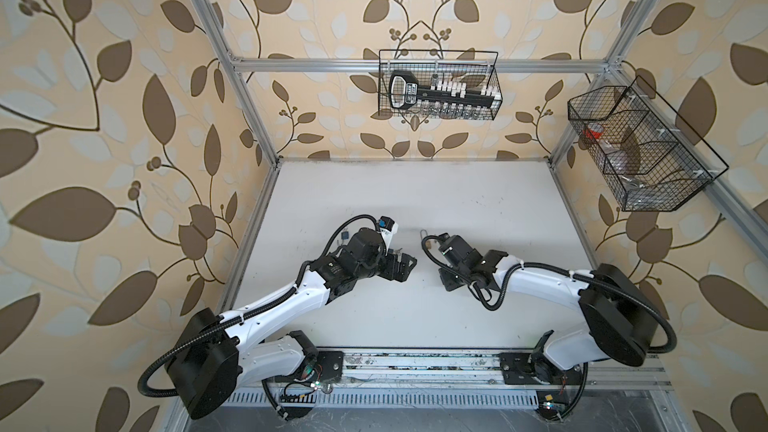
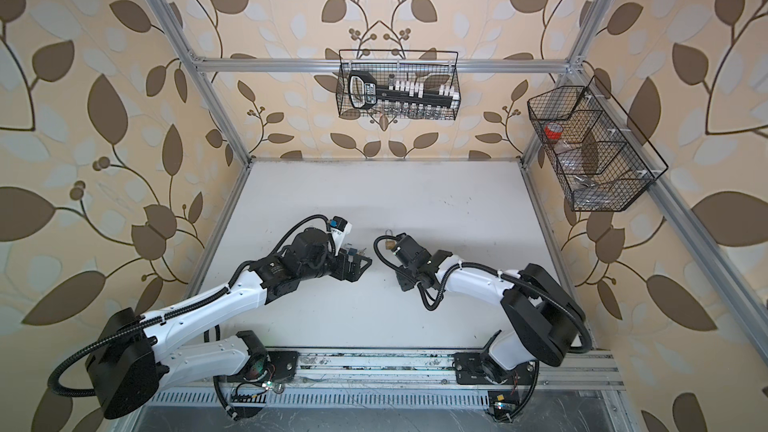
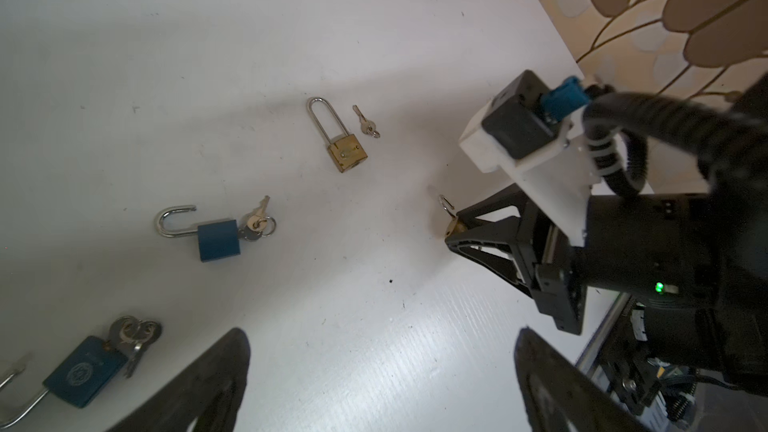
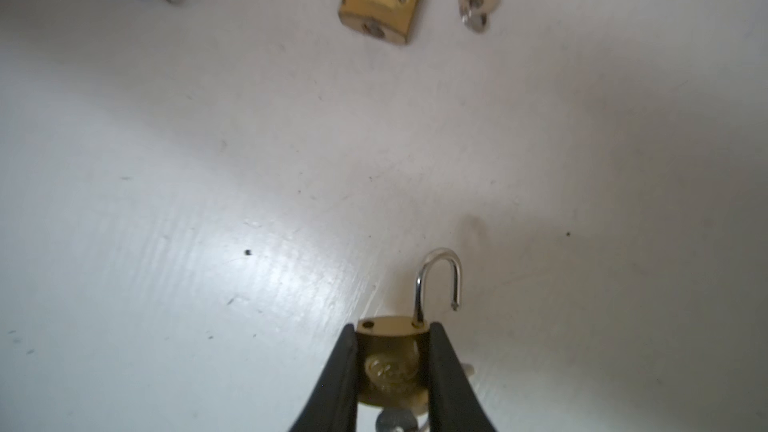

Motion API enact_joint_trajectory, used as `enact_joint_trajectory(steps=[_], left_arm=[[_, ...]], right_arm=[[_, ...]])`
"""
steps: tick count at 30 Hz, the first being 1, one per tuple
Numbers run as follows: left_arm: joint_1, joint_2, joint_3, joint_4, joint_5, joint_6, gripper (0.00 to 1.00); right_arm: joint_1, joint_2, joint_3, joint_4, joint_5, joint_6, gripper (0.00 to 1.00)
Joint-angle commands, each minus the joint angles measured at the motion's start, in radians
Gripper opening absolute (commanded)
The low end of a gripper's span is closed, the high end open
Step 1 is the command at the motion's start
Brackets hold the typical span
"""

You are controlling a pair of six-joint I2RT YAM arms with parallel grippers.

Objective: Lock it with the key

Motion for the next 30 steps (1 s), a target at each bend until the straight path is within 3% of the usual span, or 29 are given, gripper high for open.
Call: enact_joint_trajectory(steps=[1,7,10,18,21,24,30], left_arm=[[0.01,-0.023,0.121,-0.113,-0.043,0.073,0.99],[0.011,-0.076,0.225,-0.146,-0.042,0.232,0.99],[0.011,-0.099,0.259,-0.123,-0.006,0.346,0.99],[0.023,-0.127,0.302,-0.066,0.091,0.649,0.99],[0.09,-0.141,0.273,-0.016,0.256,0.707,0.99],[0.17,-0.139,0.292,-0.051,0.538,0.778,0.99],[0.182,-0.072,0.388,-0.184,0.768,0.953,0.97]], right_arm=[[-0.019,-0.104,0.007,0.059,-0.051,-0.028,0.0],[-0.148,-0.223,0.031,0.138,-0.326,-0.09,0.0],[-0.156,-0.256,0.069,0.131,-0.377,-0.166,0.0],[-0.158,-0.281,0.202,0.028,-0.671,-0.375,0.0],[-0.161,-0.303,0.234,0.016,-0.719,-0.403,0.0],[-0.163,-0.317,0.262,-0.009,-0.762,-0.447,0.0],[-0.162,-0.322,0.319,-0.107,-0.871,-0.542,0.0]])
